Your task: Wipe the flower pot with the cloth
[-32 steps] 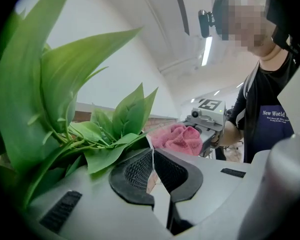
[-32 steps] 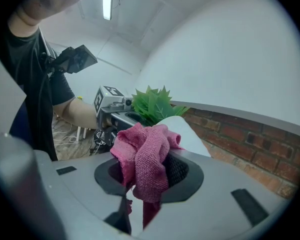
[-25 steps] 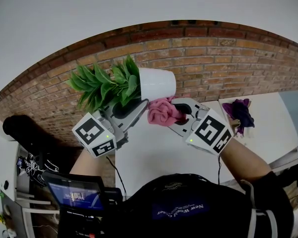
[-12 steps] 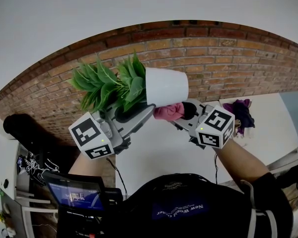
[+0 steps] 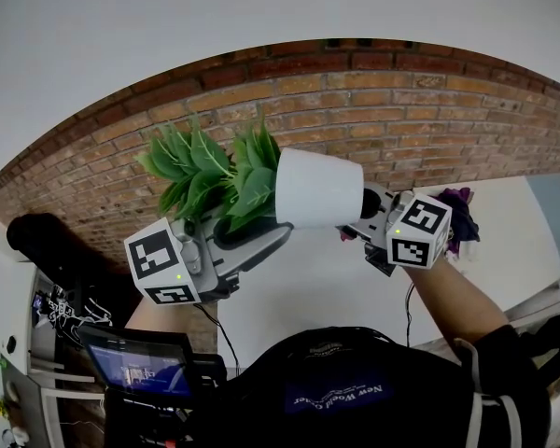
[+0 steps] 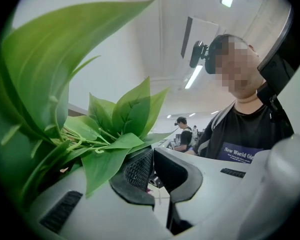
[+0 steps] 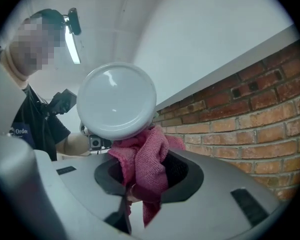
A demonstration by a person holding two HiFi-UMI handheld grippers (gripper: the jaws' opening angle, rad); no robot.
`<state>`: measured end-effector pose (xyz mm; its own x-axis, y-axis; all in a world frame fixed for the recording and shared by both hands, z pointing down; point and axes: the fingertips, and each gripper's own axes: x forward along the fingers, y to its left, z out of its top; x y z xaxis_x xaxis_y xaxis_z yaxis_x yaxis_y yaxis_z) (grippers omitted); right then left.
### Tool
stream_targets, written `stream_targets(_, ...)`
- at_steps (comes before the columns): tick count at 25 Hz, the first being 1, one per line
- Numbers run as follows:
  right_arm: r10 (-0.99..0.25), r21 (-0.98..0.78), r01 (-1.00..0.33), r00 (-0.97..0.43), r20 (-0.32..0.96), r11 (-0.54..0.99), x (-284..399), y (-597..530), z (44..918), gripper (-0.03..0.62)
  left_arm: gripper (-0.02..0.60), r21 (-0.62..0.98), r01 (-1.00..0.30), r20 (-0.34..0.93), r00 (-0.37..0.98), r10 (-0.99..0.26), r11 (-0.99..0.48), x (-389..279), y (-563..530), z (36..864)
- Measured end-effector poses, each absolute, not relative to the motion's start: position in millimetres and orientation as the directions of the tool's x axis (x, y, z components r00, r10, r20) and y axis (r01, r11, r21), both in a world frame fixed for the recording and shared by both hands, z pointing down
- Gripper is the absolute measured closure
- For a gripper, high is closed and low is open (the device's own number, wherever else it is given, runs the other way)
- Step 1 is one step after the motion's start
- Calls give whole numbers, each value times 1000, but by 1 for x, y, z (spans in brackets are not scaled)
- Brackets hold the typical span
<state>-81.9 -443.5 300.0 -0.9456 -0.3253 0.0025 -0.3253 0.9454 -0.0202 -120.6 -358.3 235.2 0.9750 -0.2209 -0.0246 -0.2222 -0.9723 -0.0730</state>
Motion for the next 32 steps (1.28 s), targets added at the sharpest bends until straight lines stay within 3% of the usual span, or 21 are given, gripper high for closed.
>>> stream_targets(5,-244,5,-244,-970,-26,970,-67,-442,297,485,569,-47,-115,9,993,-115,-992,-118,-340,247)
stream_targets(13,-40,-156,-17,-988,-146,988,-53,-431,259,485,569,-25,-46,115,992,-49,-999,-117,-325,276)
stream_targets(18,18,-95,19,-1000,-5,995,-68,-415,251,485,569,-50,-87,150,984,-93,-995,-115,-332,291)
stream_targets(24,39,-12,38,-996,74,999,-75,-401,232,485,569,-138,-171,163,968,-192,-976,-118,-348,289)
stream_targets(32,18,195,50,-986,166,980,-84,-366,231,485,569,-116,-298,55,951,-306,-947,-135,-373,274)
